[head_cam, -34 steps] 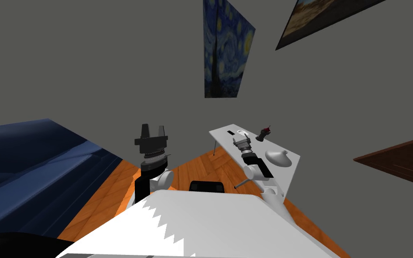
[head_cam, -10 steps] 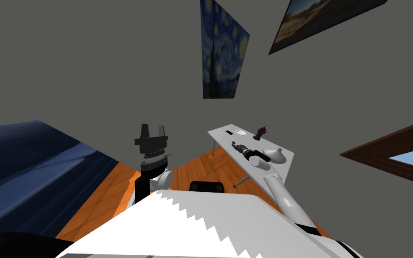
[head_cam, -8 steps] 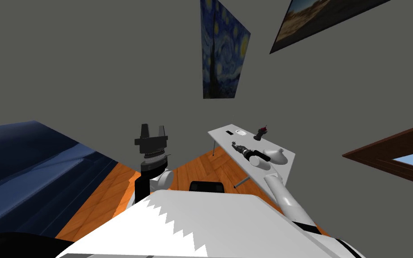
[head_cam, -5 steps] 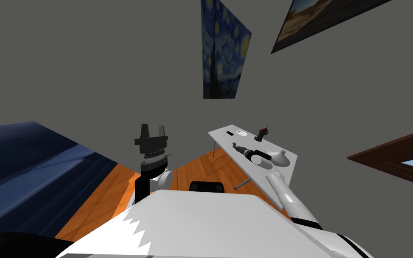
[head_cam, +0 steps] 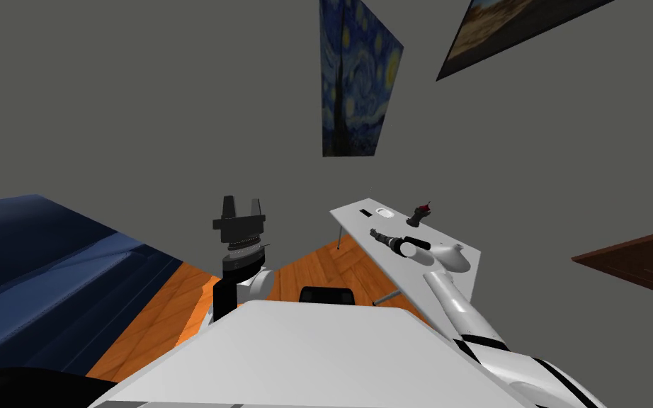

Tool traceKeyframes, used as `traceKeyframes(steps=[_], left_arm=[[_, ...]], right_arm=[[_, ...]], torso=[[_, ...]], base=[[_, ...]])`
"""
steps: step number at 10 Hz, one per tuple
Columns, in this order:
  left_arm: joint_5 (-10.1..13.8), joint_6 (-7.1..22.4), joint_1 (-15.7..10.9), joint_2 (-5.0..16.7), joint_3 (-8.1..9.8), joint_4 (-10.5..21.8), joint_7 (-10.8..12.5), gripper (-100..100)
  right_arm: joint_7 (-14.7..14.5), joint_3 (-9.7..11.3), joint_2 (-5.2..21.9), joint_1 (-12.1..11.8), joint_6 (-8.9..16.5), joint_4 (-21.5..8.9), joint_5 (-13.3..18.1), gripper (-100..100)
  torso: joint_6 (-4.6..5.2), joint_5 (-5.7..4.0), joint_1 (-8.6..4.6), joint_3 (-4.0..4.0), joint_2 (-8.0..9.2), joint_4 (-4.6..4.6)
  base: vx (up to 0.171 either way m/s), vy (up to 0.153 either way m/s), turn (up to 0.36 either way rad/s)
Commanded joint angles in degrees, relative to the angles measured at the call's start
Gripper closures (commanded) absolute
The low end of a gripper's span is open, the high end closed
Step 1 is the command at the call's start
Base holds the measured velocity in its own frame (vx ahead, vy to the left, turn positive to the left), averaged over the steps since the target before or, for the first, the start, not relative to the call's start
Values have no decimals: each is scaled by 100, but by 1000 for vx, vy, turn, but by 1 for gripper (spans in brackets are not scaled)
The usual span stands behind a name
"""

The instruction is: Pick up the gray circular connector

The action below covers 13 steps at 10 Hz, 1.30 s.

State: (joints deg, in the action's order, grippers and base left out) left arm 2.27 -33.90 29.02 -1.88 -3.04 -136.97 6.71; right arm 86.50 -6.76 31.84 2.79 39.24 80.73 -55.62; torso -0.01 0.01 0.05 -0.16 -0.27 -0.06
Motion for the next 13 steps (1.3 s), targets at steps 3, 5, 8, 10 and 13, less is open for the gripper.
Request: traceKeyframes(steps=[3,5,8,10,13], left_arm=[[0,0,0,0,0,0,0,0],[0,0,0,0,0,0,0,0],[0,0,0,0,0,0,0,0],[0,0,0,0,0,0,0,0],[0,0,0,0,0,0,0,0]], right_arm=[[578,-66,257,195,574,-465,-249,-100],[845,-89,371,285,858,-684,-352,-100],[1191,-109,483,366,1195,-894,-445,-100],[1417,-125,591,439,1435,-1094,-529,-100],[1811,-150,794,557,1863,-1452,-667,-100]], torso=[[0,-1,-1,-3,-6,-2],[0,0,-1,0,1,0],[-1,-1,-2,-2,-3,0],[-1,0,0,-3,-7,-1],[-1,0,1,-8,-15,-3]], base=[[82,5,32],[74,0,27],[73,-3,28],[83,0,27],[99,0,36]])
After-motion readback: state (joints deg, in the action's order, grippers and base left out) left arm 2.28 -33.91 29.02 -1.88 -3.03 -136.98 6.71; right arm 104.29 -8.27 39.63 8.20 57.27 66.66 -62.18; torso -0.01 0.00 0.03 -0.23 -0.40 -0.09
